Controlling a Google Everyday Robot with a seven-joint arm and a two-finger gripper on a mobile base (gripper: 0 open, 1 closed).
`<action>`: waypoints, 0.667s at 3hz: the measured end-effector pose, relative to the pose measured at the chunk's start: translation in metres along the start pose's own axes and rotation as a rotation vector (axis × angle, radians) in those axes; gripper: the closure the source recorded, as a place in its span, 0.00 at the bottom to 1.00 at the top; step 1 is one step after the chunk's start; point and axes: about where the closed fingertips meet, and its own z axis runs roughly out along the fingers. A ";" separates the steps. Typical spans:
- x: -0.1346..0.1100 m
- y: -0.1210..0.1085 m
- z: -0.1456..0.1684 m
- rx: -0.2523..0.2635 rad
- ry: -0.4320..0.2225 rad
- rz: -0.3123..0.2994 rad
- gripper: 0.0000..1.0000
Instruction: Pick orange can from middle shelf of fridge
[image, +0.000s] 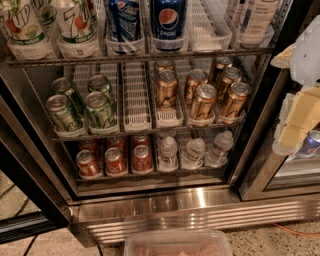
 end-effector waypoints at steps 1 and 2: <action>0.000 0.000 0.000 0.000 0.000 0.000 0.00; 0.001 0.002 0.011 0.040 -0.033 0.027 0.00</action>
Offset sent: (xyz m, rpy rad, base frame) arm 0.0064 -0.0012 -0.0505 0.1321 -0.1760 -0.1161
